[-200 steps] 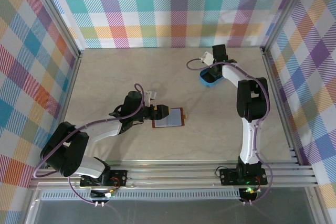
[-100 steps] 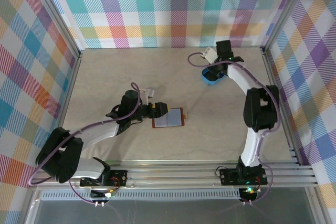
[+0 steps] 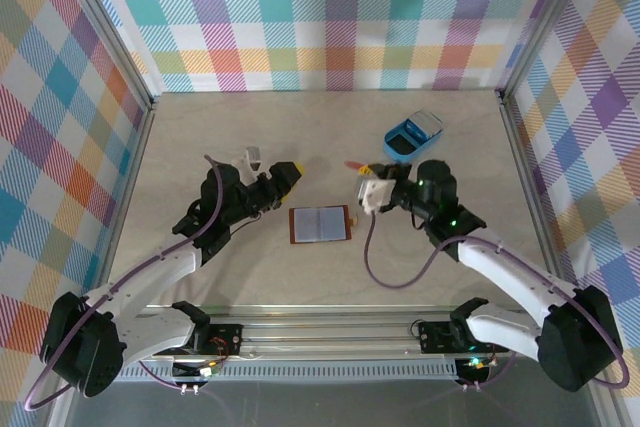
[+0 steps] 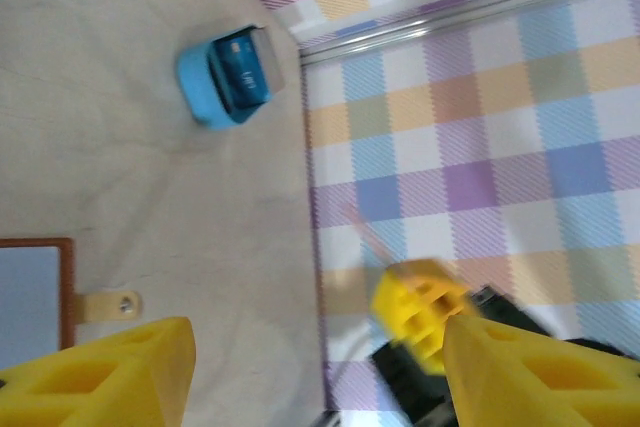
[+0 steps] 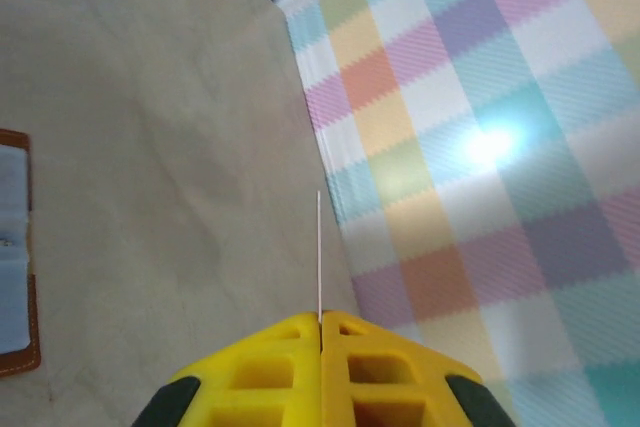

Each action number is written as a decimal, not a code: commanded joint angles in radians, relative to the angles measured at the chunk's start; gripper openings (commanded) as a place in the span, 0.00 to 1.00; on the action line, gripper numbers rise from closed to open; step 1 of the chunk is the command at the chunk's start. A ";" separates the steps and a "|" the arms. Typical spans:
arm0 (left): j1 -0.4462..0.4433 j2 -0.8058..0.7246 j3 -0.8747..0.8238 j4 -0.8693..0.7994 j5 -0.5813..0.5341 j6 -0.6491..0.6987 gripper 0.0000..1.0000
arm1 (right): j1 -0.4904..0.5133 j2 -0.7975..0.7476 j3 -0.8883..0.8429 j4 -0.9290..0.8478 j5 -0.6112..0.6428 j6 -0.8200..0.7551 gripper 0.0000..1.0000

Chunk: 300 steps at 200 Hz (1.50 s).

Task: Put the credit cards into the card holder

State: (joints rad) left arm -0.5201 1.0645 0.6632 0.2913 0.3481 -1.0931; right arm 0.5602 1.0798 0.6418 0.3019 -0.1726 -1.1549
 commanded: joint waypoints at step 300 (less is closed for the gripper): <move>-0.182 -0.044 -0.048 0.426 -0.294 0.086 0.00 | 0.189 0.050 0.094 0.352 -0.168 2.277 0.50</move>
State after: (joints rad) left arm -0.6918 1.0645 0.6270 0.6586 0.1085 -1.0561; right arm 0.8177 1.0729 0.7906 0.3904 -0.1761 0.5999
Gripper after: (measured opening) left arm 0.050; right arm 0.537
